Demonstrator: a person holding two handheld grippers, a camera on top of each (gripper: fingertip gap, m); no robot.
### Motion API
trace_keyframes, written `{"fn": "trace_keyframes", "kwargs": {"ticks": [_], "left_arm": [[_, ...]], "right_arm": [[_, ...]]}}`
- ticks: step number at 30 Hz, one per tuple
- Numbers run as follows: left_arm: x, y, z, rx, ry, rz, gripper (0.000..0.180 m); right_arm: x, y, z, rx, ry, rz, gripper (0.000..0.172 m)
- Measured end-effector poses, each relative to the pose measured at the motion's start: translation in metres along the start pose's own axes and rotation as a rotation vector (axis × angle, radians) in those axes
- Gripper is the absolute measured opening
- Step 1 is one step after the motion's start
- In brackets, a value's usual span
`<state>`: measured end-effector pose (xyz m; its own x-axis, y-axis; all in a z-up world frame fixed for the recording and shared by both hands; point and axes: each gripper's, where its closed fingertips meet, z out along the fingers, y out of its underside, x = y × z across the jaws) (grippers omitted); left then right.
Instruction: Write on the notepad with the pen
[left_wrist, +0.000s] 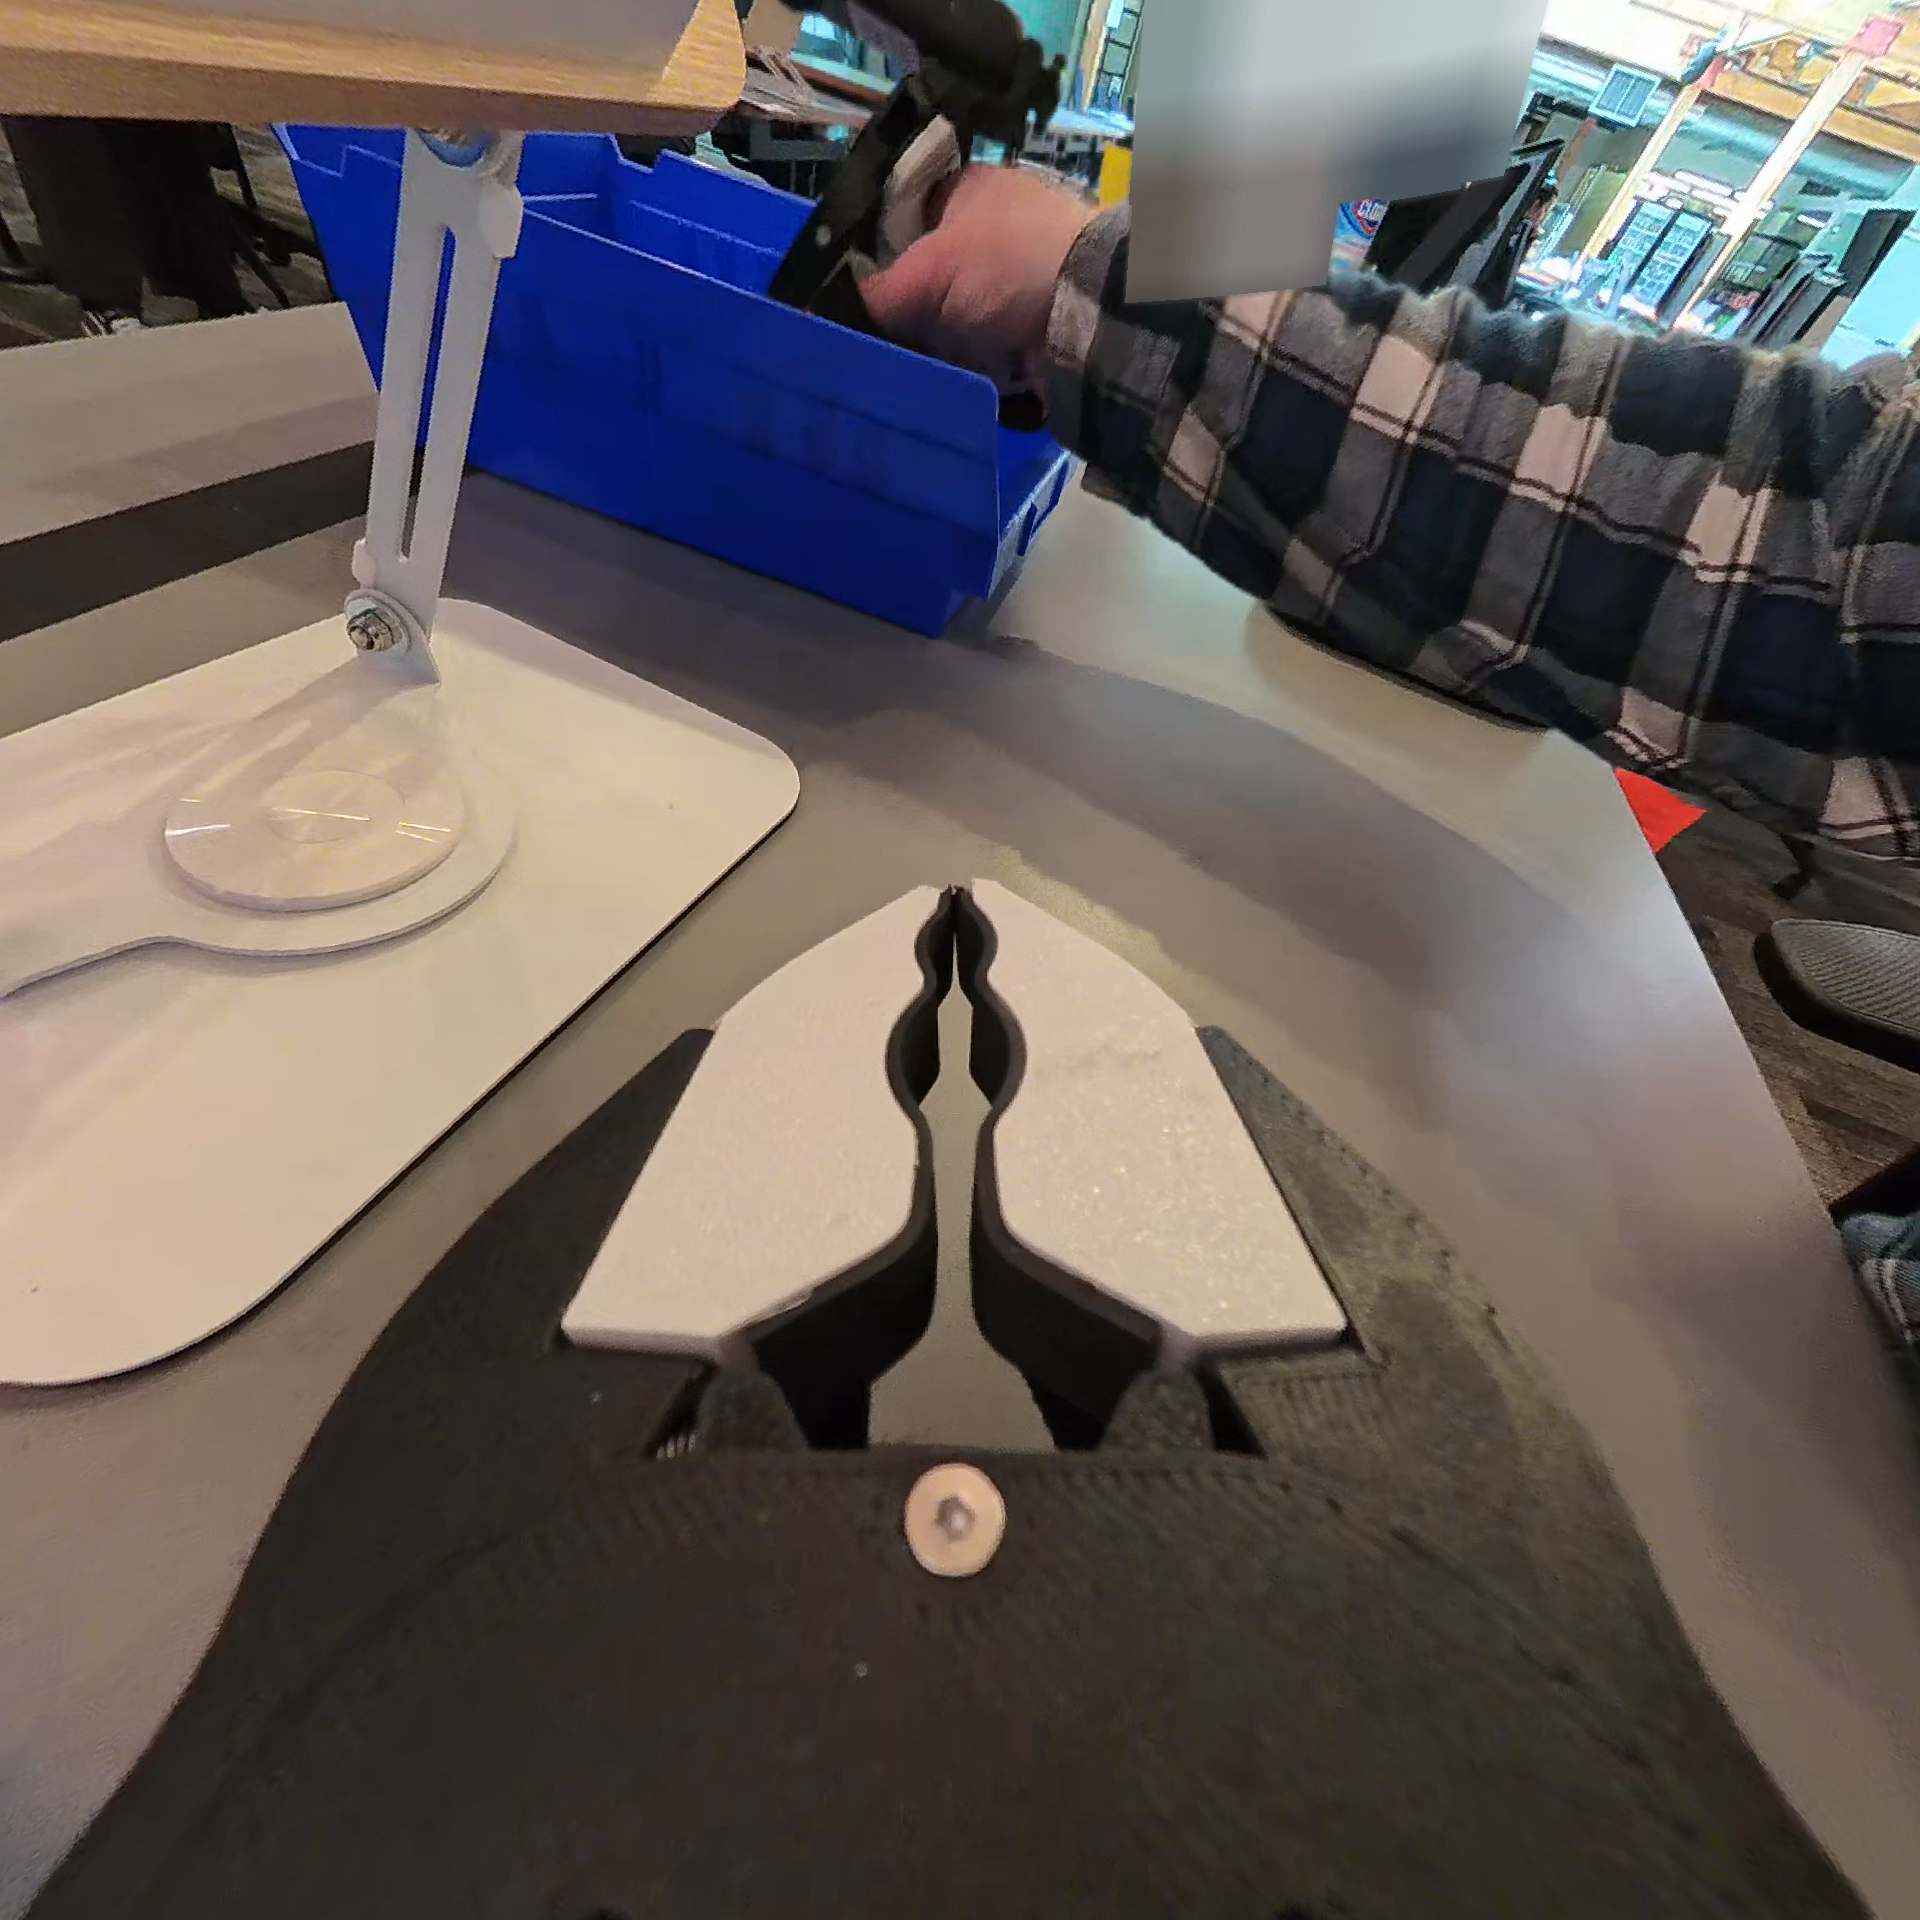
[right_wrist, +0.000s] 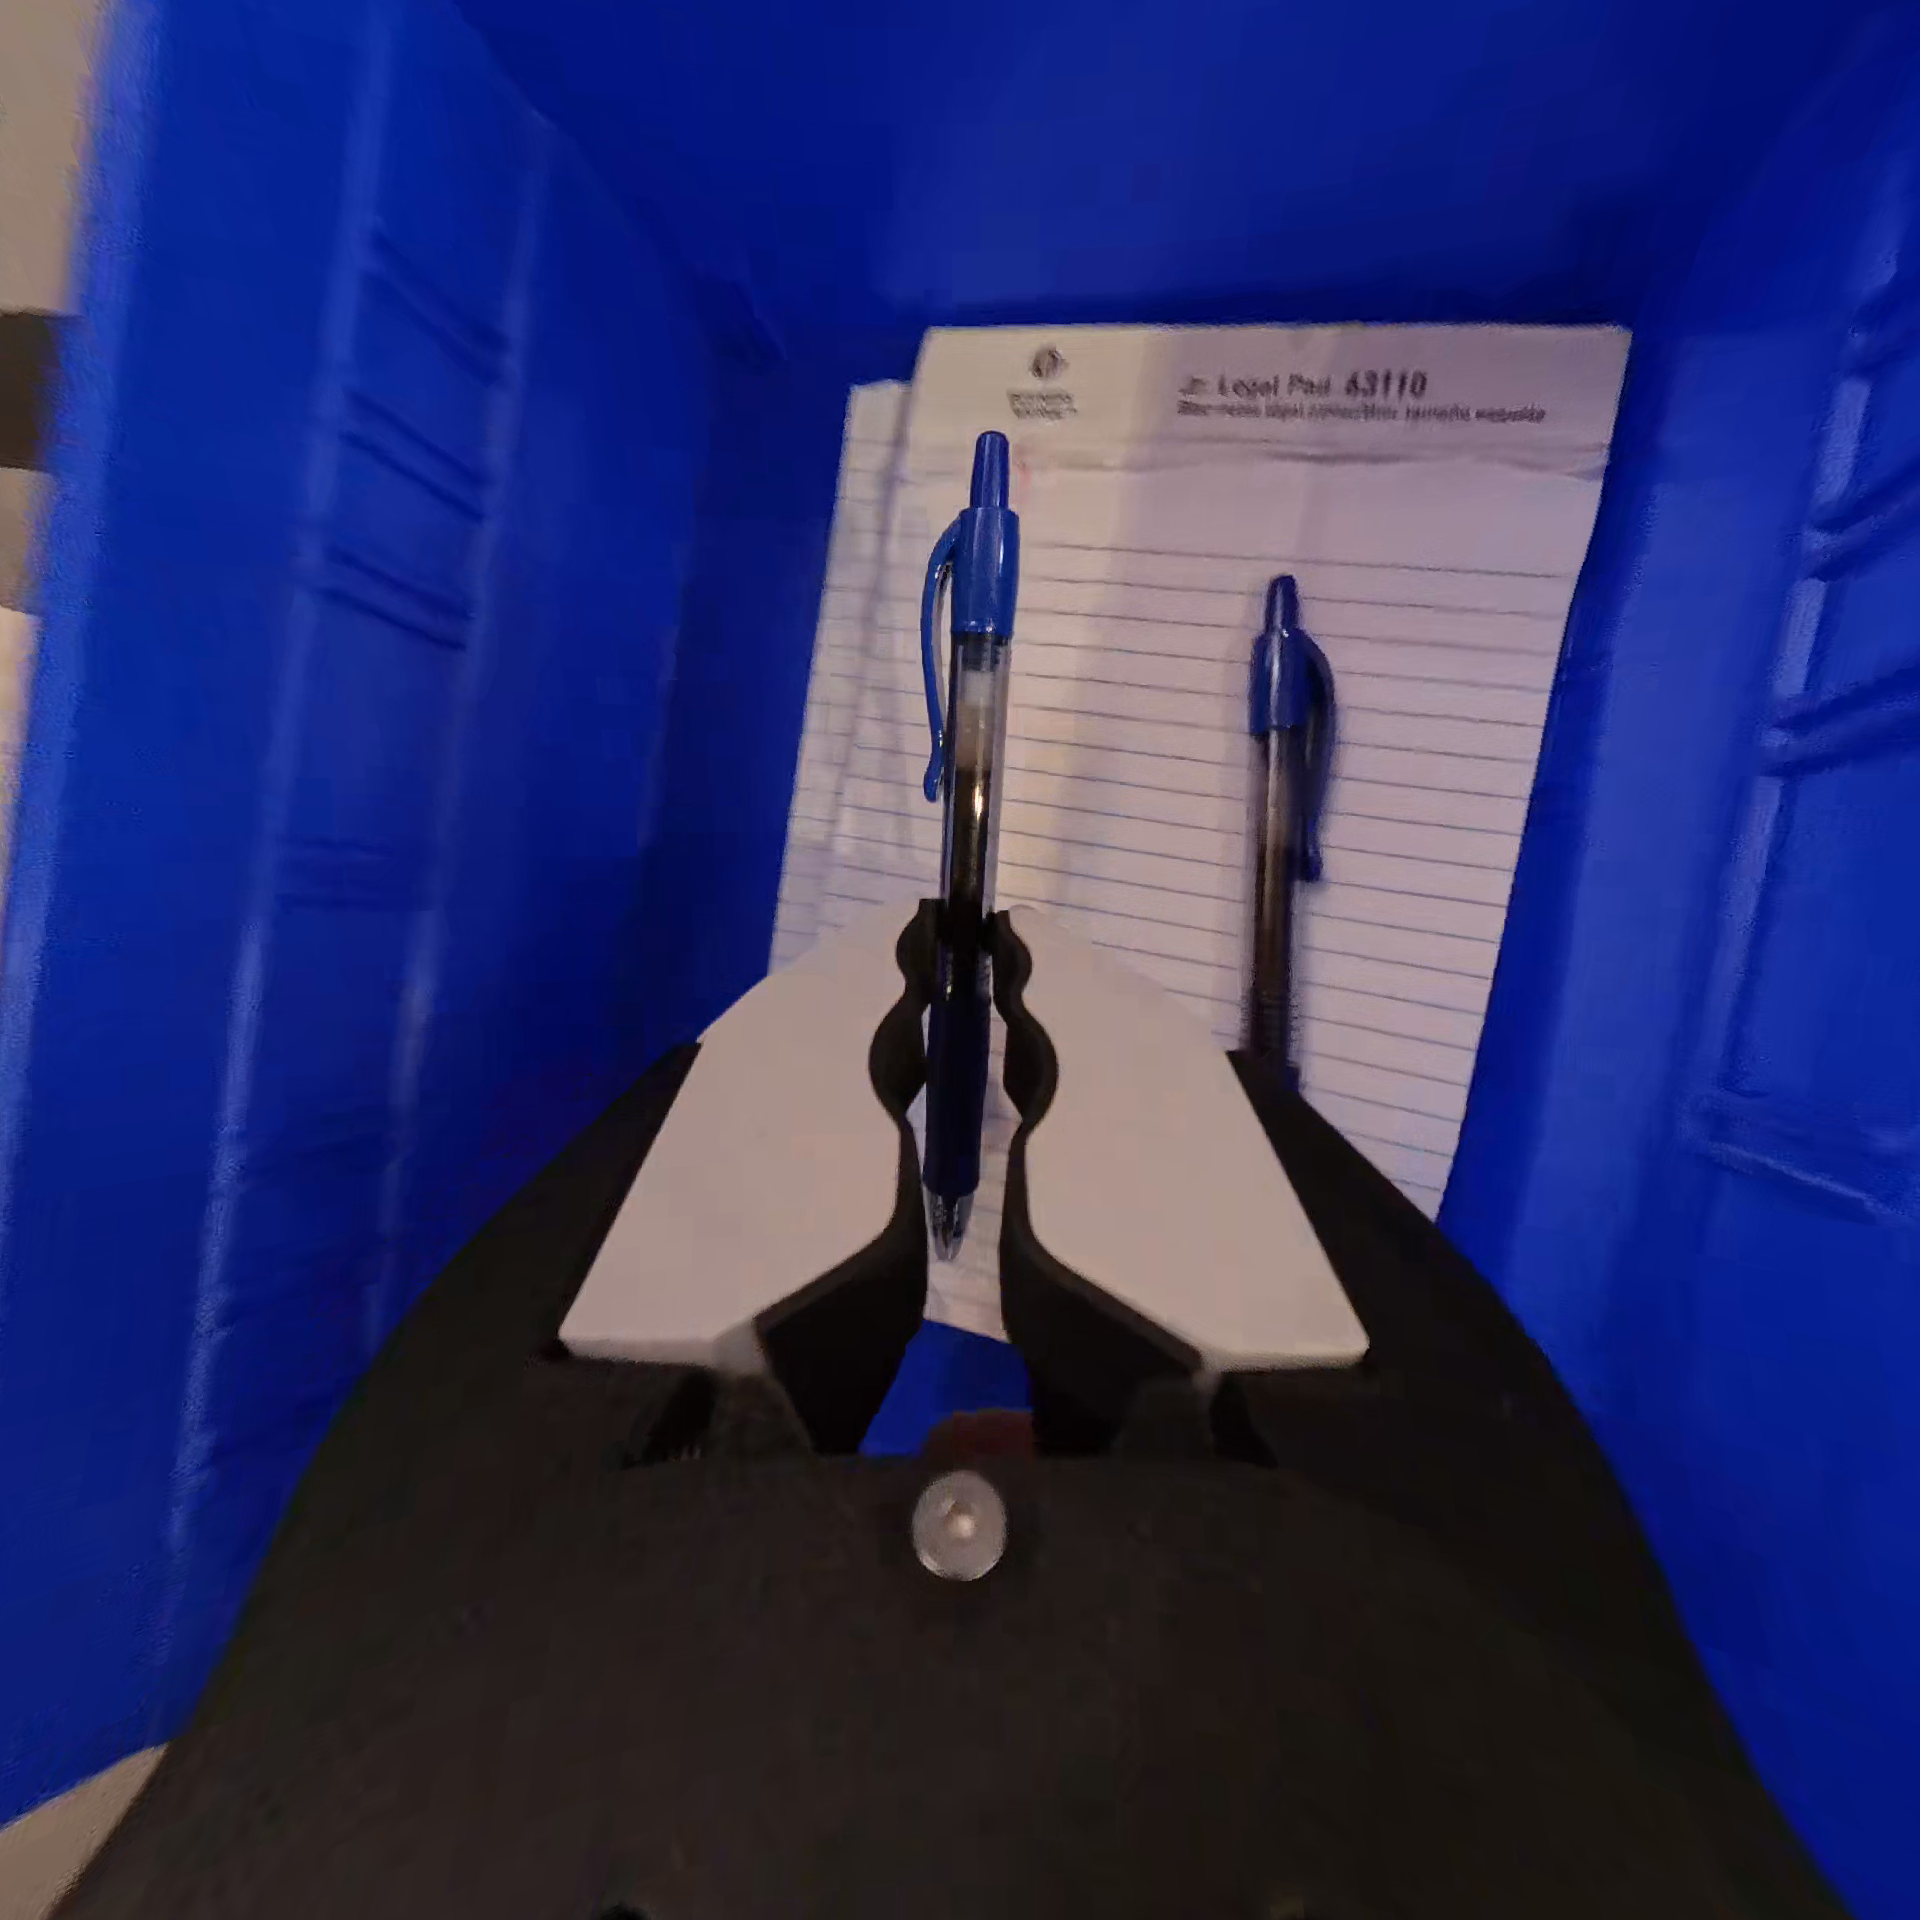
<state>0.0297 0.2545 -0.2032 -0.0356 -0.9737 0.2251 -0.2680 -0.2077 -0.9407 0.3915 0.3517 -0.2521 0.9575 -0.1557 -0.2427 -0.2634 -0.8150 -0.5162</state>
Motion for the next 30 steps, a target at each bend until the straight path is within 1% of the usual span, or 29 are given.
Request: {"fn": "trace_keyframes", "kwargs": {"ticks": [1, 2, 3, 5, 7, 8, 9, 11, 13, 15, 16, 18, 20, 22, 23, 25, 27, 30], "left_arm": [[0.001, 0.0, 0.0, -0.002, 0.002, 0.003, 0.0], [0.001, 0.0, 0.0, -0.005, 0.004, 0.005, 0.0], [0.001, 0.001, 0.001, -0.006, 0.005, 0.007, 0.0], [0.001, 0.001, 0.001, -0.008, 0.007, 0.007, 0.0], [0.001, 0.001, 0.001, -0.006, 0.008, 0.003, 0.0], [0.001, 0.001, 0.001, -0.006, 0.008, 0.002, 0.0], [0.001, 0.001, 0.001, -0.005, 0.007, 0.001, 0.0], [0.0, 0.0, 0.001, -0.005, 0.005, 0.0, 0.0], [0.0, 0.001, 0.001, -0.006, 0.002, 0.003, 0.0], [0.0, 0.001, 0.001, -0.007, -0.004, 0.007, 0.0], [0.0, 0.001, 0.001, -0.007, -0.007, 0.01, 0.0], [0.0, 0.001, 0.002, -0.012, -0.01, 0.017, 0.0], [0.0, 0.001, 0.002, -0.014, -0.014, 0.023, 0.0], [0.0, 0.001, 0.002, -0.016, -0.015, 0.025, 0.0], [0.0, 0.002, 0.002, -0.018, -0.016, 0.026, 0.0], [0.001, 0.001, 0.002, -0.017, -0.019, 0.033, 0.0], [0.001, 0.002, 0.002, -0.021, -0.024, 0.044, 0.0], [0.001, 0.003, 0.001, -0.027, -0.031, 0.059, 0.0]], "right_arm": [[0.002, 0.003, 0.004, -0.019, 0.017, -0.003, 0.01], [0.005, 0.004, 0.005, -0.029, 0.038, -0.008, 0.015], [0.006, 0.004, 0.004, -0.033, 0.06, -0.012, 0.028], [0.006, 0.0, -0.005, -0.013, 0.105, -0.054, 0.031], [-0.002, -0.008, -0.024, 0.046, 0.139, -0.114, 0.032], [-0.009, -0.013, -0.037, 0.084, 0.149, -0.149, 0.03], [-0.02, -0.016, -0.052, 0.125, 0.155, -0.191, 0.029], [-0.054, -0.022, -0.087, 0.258, 0.133, -0.305, 0.012], [-0.087, -0.013, -0.117, 0.338, 0.133, -0.415, 0.0], [-0.129, -0.001, -0.141, 0.453, 0.068, -0.486, 0.0], [-0.151, 0.01, -0.146, 0.476, 0.02, -0.514, 0.0], [-0.186, 0.035, -0.144, 0.493, -0.028, -0.584, 0.0], [-0.213, 0.058, -0.132, 0.5, -0.05, -0.654, 0.0], [-0.242, 0.078, -0.112, 0.524, -0.144, -0.674, 0.0], [-0.255, 0.088, -0.097, 0.51, -0.195, -0.677, 0.0], [-0.269, 0.106, -0.065, 0.48, -0.225, -0.696, 0.0], [-0.28, 0.121, -0.041, 0.469, -0.279, -0.681, 0.0], [-0.276, 0.129, -0.025, 0.413, -0.217, -0.744, 0.0]]}}
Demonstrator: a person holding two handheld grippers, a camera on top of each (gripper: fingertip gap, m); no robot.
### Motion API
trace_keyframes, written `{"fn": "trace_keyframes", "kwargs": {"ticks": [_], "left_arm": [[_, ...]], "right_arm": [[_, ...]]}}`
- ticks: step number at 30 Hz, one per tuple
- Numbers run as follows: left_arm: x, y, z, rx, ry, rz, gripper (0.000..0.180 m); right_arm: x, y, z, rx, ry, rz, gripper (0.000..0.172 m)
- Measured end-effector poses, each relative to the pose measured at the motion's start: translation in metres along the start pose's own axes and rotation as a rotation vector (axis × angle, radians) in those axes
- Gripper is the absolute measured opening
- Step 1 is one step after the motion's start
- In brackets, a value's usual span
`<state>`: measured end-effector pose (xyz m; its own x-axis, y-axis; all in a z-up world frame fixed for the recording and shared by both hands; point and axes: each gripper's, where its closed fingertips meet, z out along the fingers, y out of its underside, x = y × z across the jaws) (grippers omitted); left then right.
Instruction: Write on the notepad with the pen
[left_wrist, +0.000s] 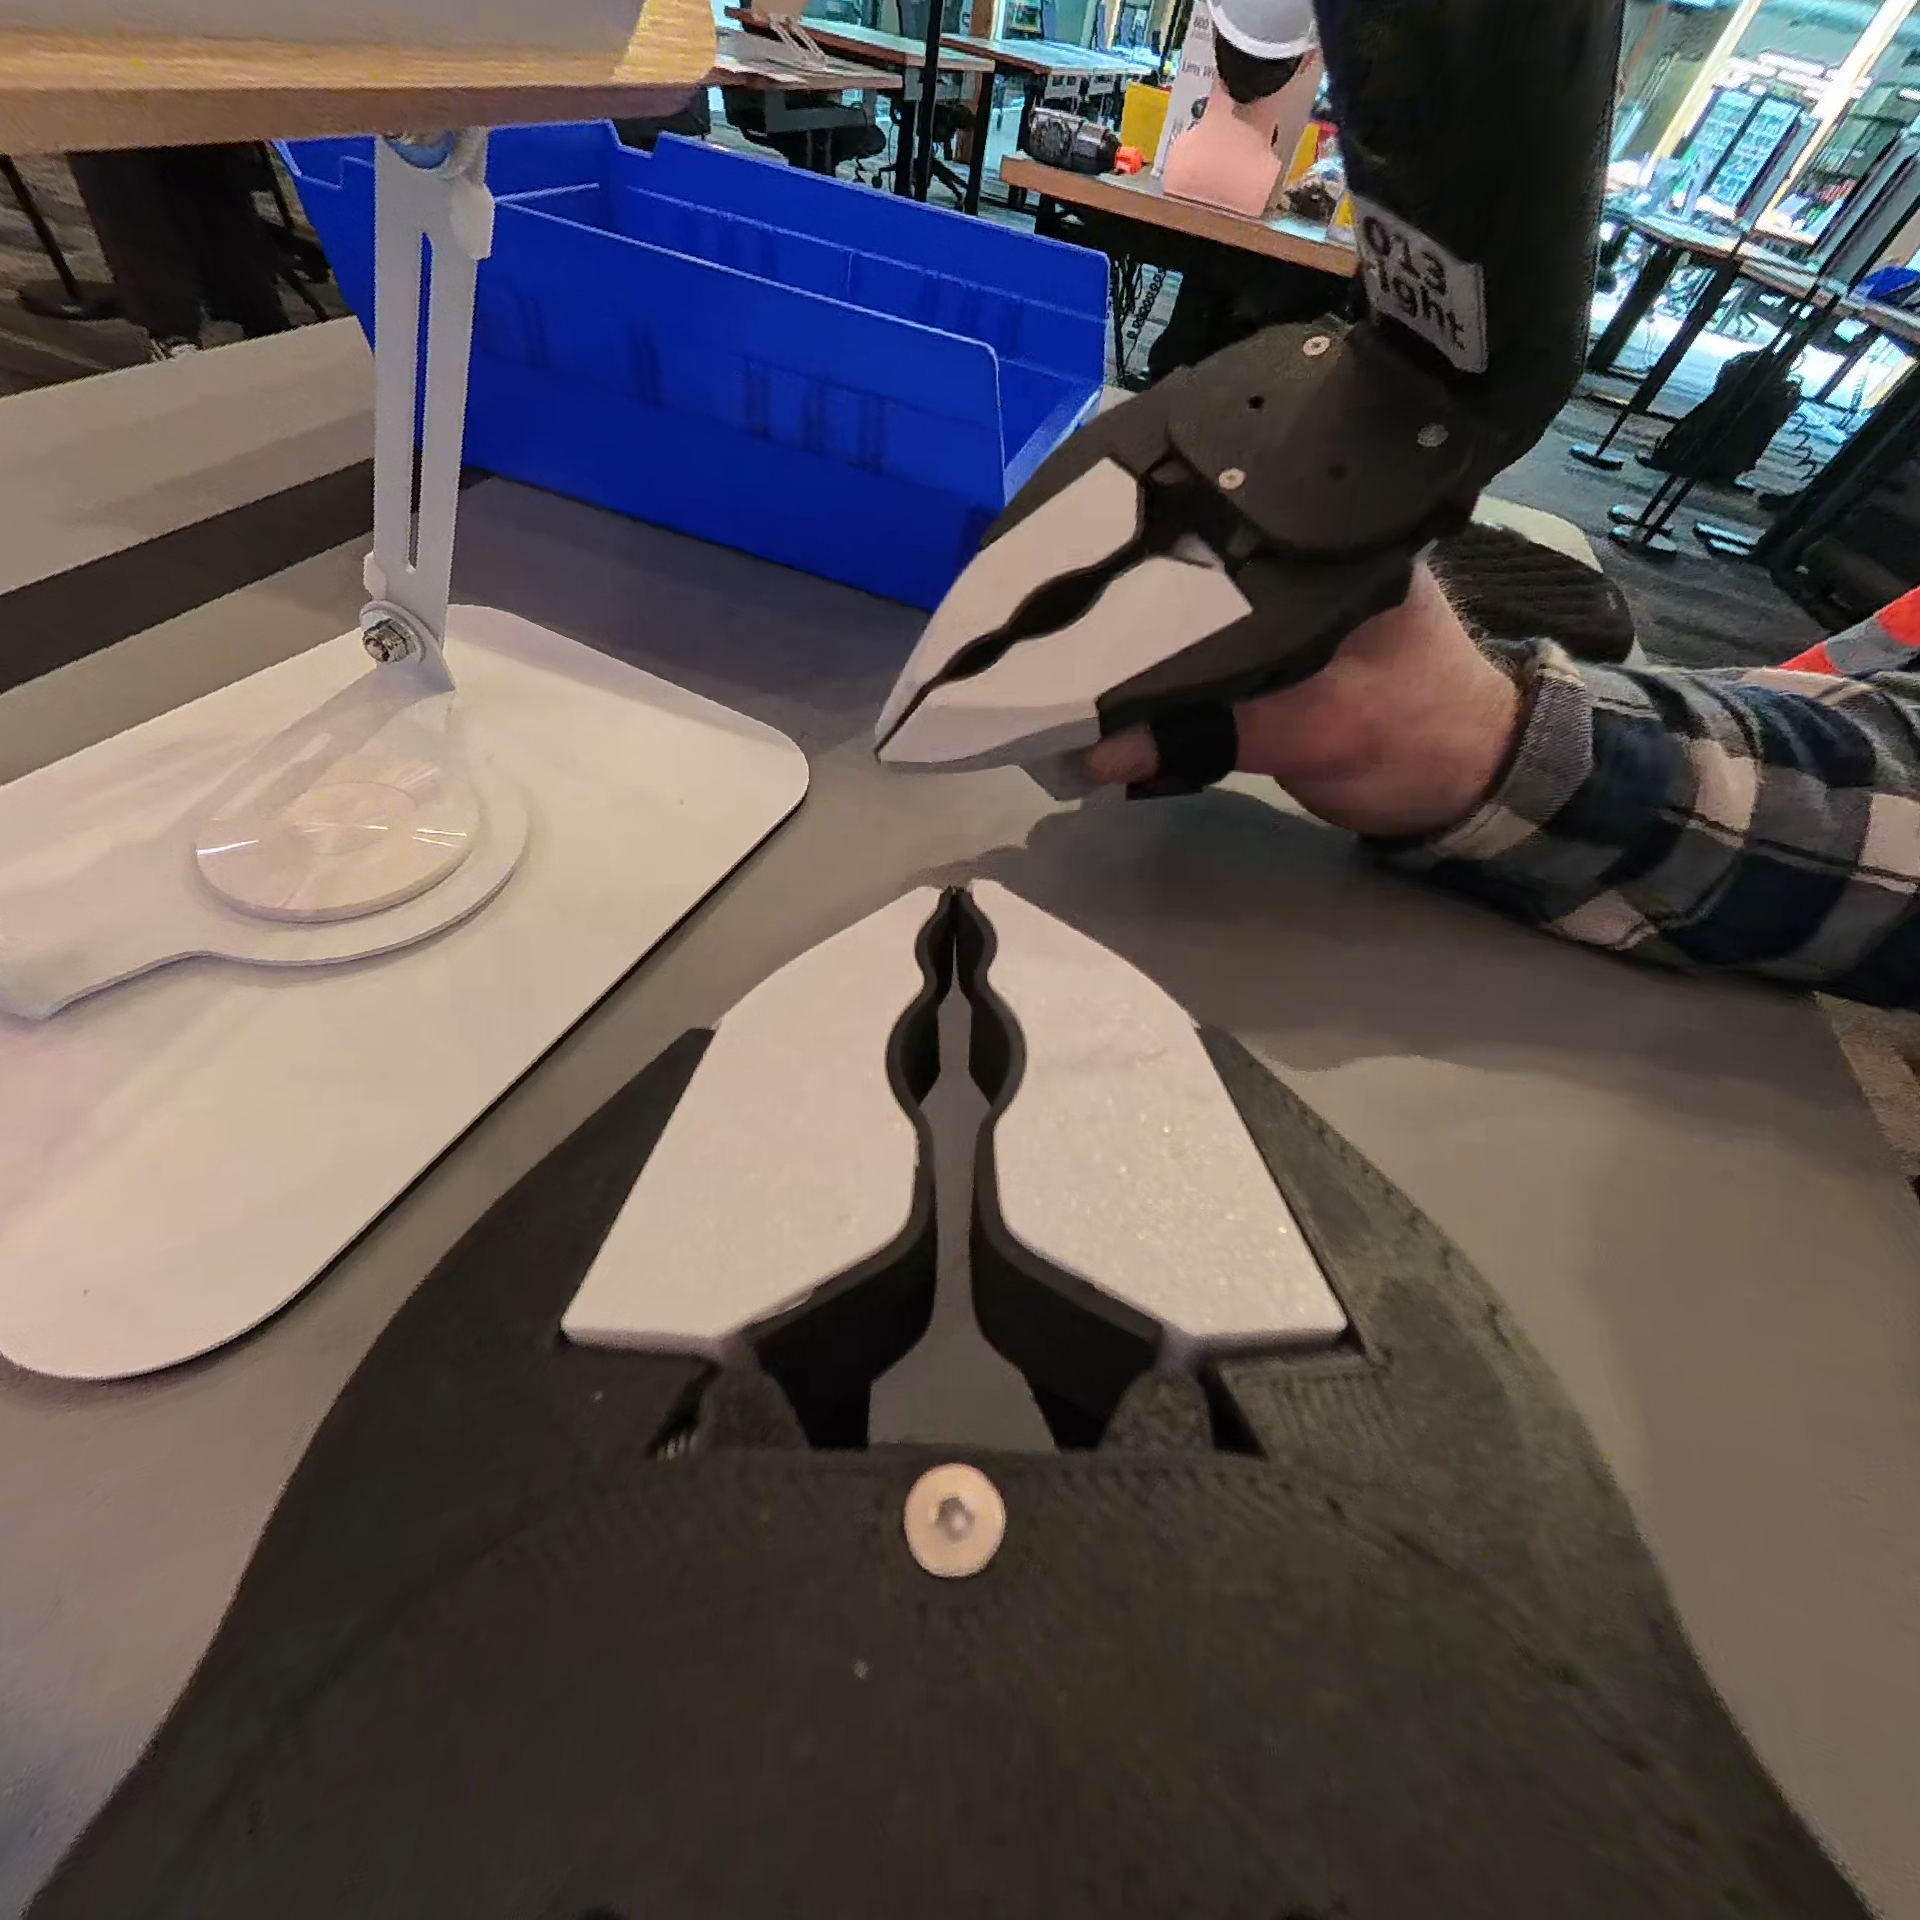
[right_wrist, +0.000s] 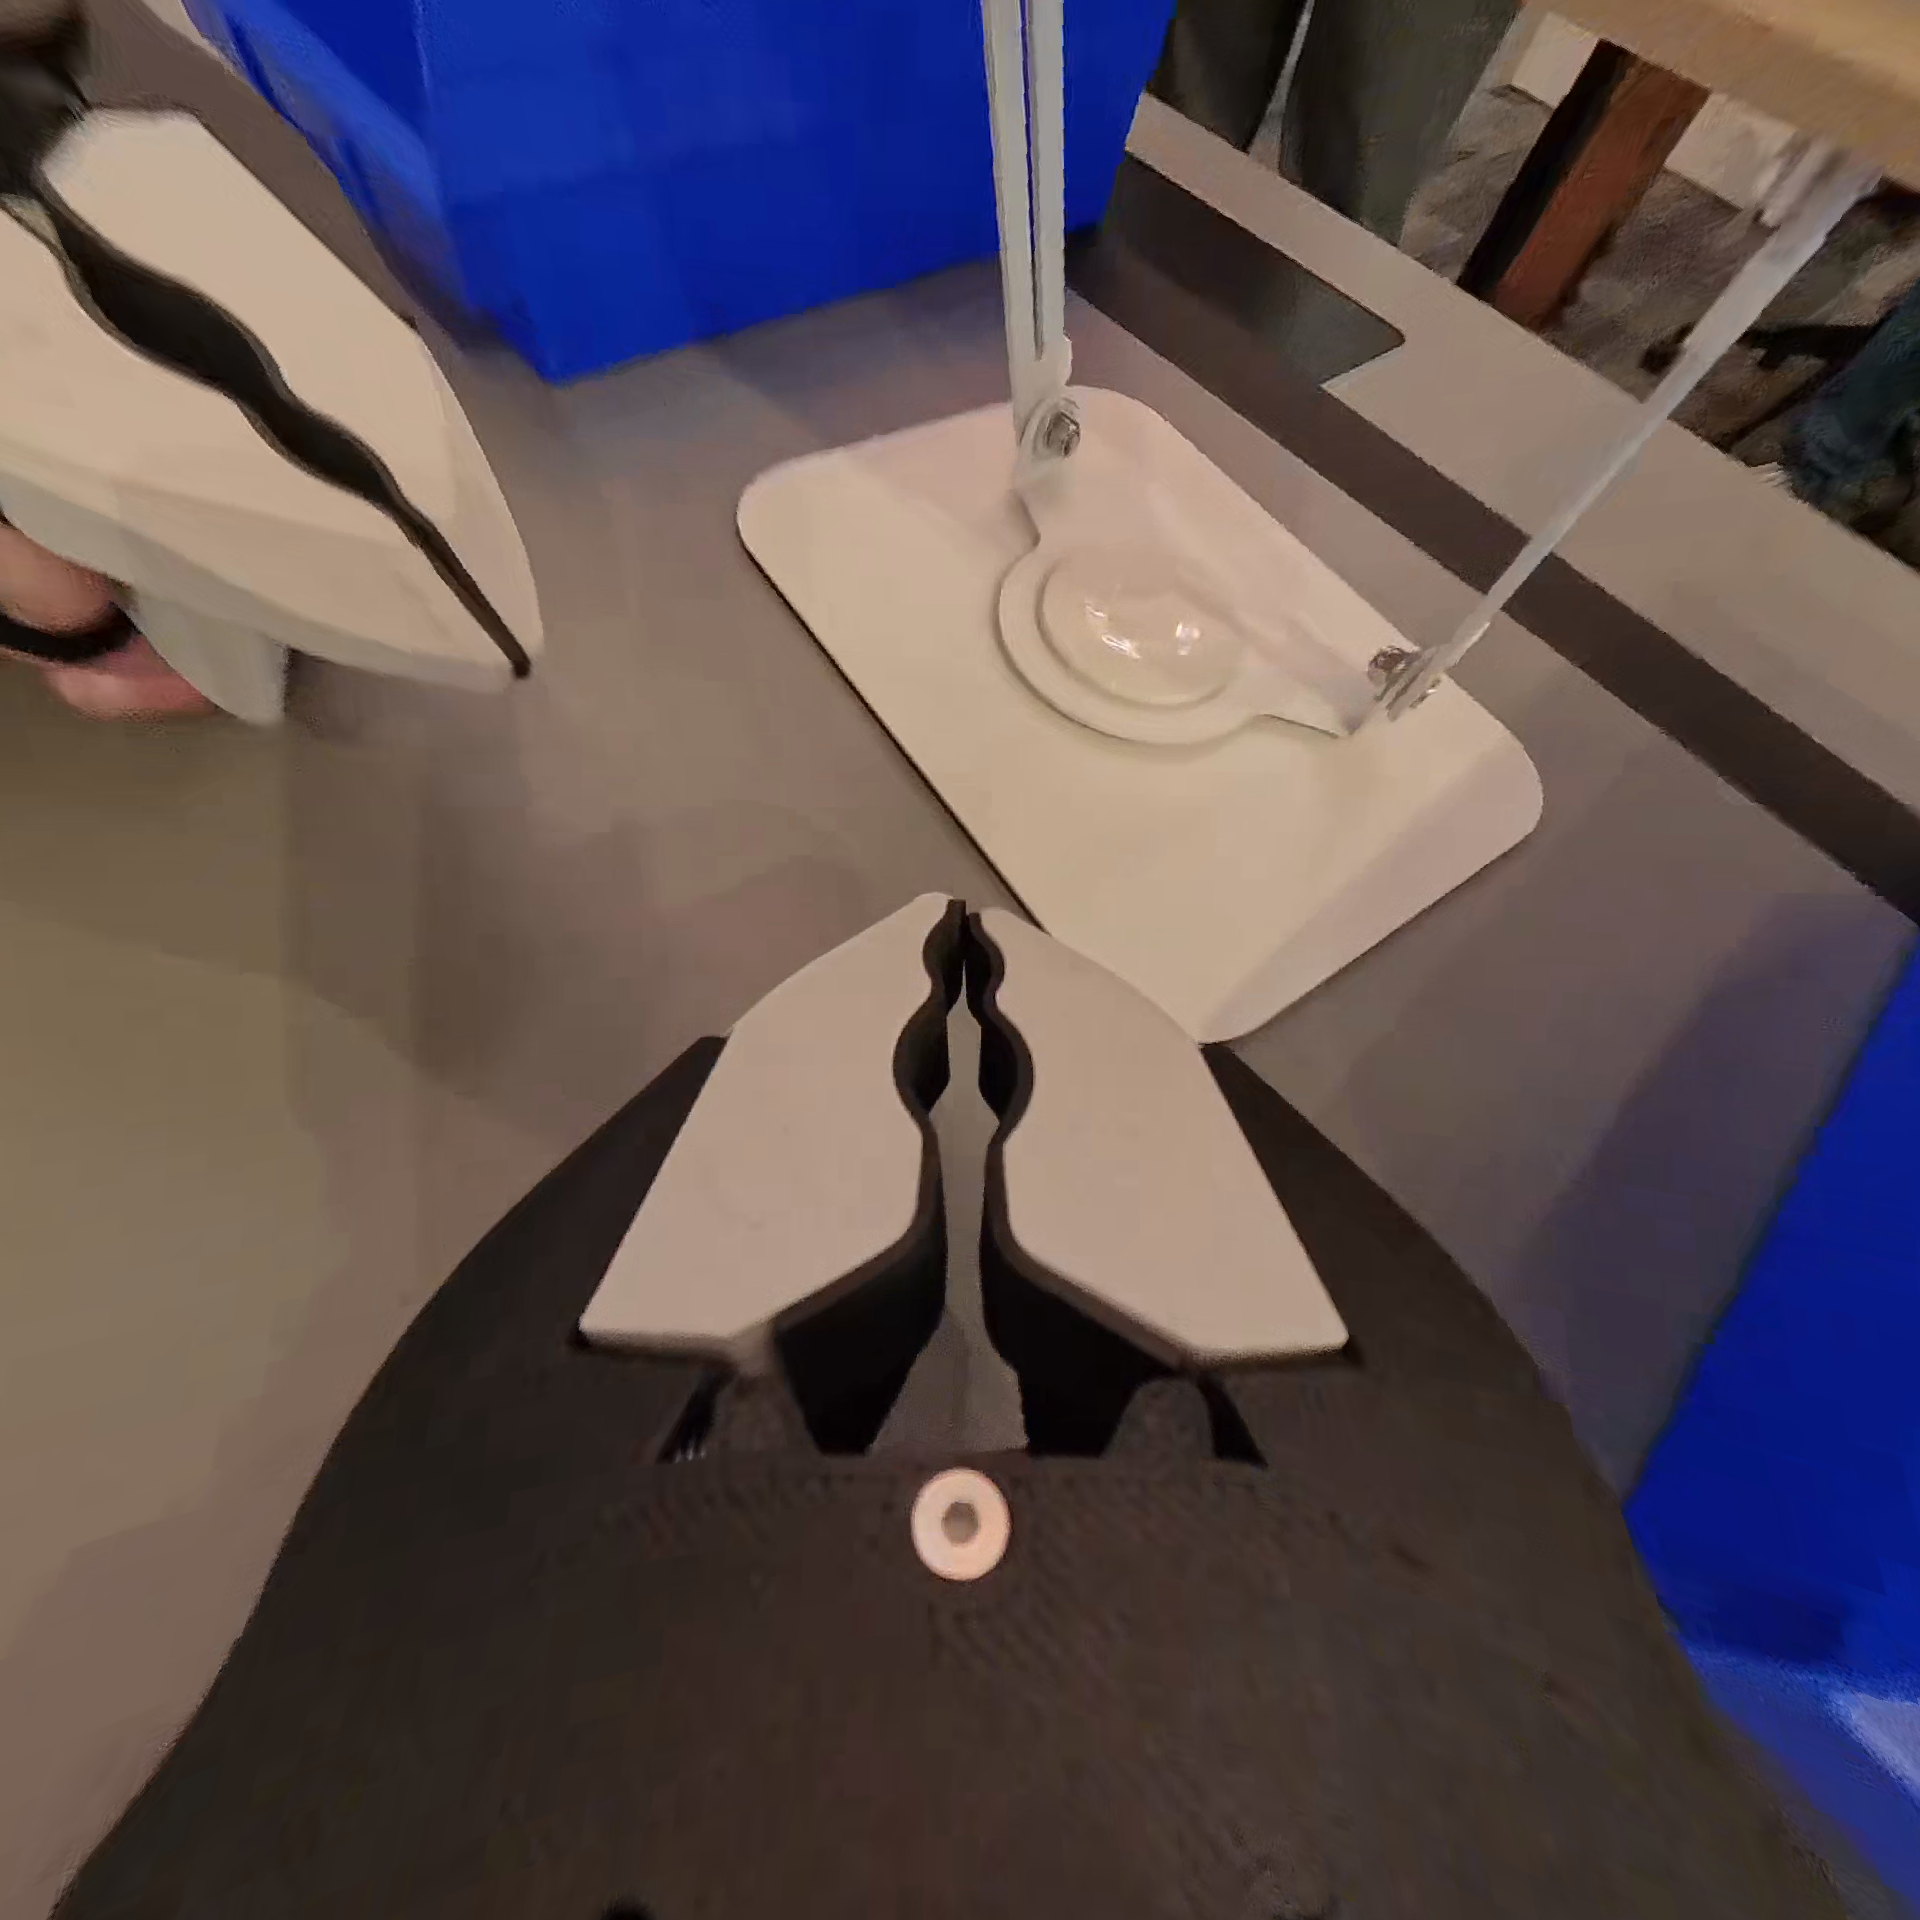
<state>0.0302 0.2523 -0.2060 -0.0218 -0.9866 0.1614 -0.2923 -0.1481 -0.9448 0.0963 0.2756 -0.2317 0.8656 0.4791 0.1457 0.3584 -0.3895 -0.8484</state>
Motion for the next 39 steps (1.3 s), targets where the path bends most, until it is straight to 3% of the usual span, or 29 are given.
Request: {"fn": "trace_keyframes", "kwargs": {"ticks": [39], "left_arm": [[-0.002, 0.0, 0.001, -0.004, -0.003, -0.014, 0.0]], "right_arm": [[-0.01, 0.012, 0.011, -0.068, -0.002, -0.132, 0.004]]}}
